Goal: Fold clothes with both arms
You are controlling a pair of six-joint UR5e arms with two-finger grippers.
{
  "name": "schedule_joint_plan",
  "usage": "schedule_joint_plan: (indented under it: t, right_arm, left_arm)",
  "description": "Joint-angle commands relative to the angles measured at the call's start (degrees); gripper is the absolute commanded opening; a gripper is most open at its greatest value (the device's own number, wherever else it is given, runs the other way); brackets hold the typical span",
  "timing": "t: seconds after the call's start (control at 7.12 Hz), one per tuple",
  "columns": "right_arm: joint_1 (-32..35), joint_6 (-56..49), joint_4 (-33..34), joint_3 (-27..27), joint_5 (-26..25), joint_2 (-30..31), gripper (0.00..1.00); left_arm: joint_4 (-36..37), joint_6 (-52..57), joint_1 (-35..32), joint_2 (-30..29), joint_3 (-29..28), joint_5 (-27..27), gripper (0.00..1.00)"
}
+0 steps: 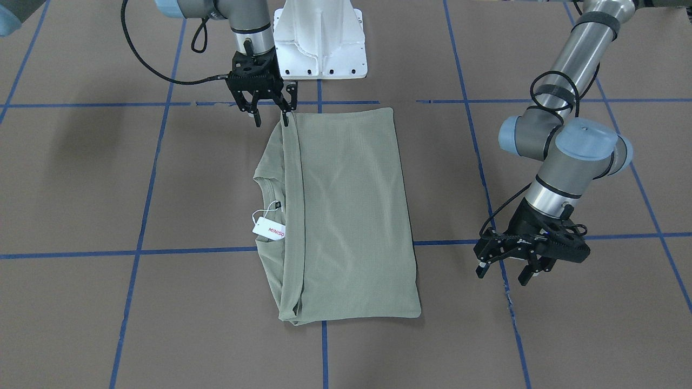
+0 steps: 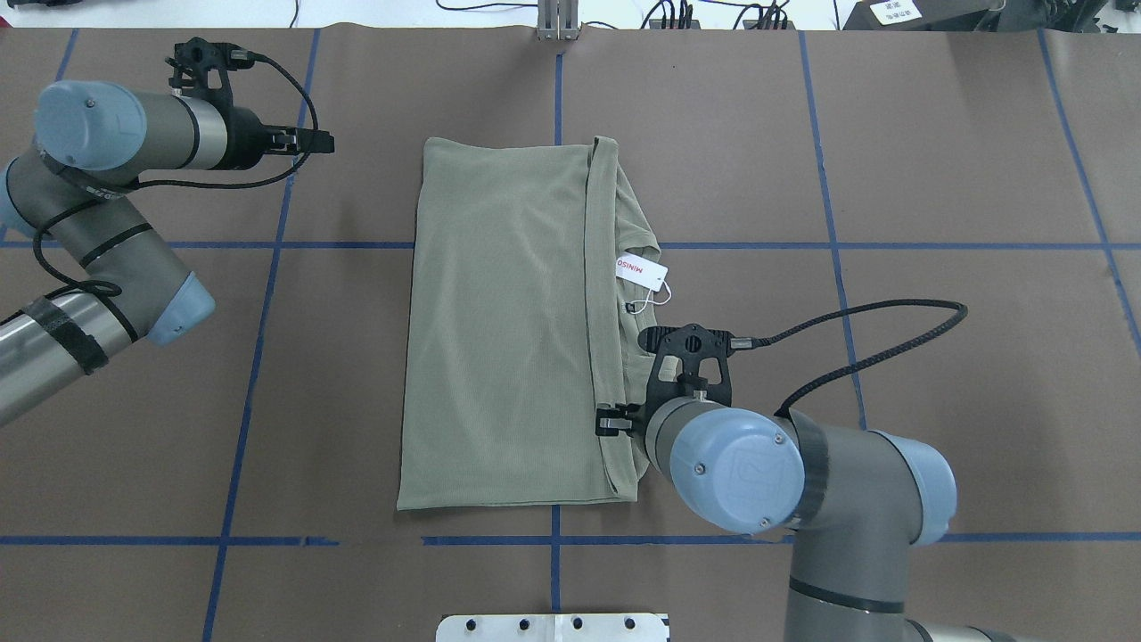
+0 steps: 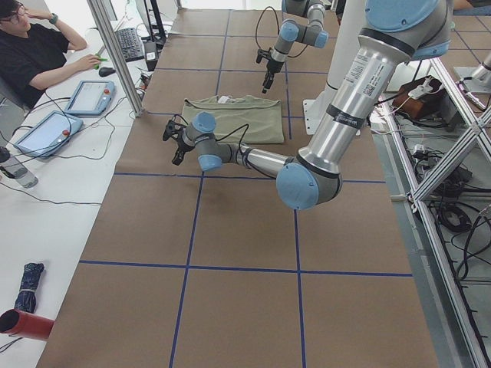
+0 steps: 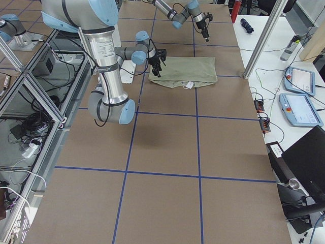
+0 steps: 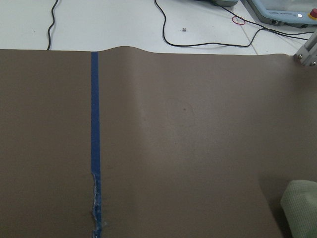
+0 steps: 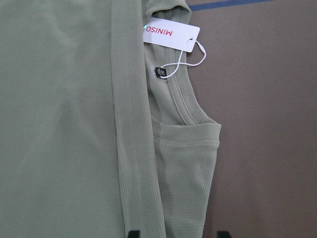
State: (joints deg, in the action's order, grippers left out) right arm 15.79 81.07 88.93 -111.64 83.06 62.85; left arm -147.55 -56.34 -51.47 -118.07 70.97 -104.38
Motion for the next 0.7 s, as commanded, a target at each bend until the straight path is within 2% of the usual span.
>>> schedule_joint_plan:
  t: [0.0,0.14,0.28,0.42,0.56]
  right_arm:
    - [2.83,-9.29,0.71,10.86,5.85,-8.67,1.00]
    - [3.02,-13.09,5.50,13.09,8.33,-11.41,1.00]
    - [2.93,-14.26,8.60,13.81,8.35,-12.74,1.00]
    - [2.76,-14.36,8.98,15.12,8.18,-13.01,1.00]
    - [2.49,-14.44,8.98,16.27,7.91,-13.02,0.83]
  left_arm:
    - [0.07,0.00,0.05,0.03,0.40,-0.83,1.00]
    - [0.07,0.00,0.05,-0.06,0.40,-0.83,1.00]
    - [0.07,0.00,0.05,0.03,0.40,-0.83,1.00]
    - [0.07,0.00,0.05,0.03,0.40,-0.83,1.00]
    - [0.07,0.00,0.05,0.03,0.31,-0.83,1.00]
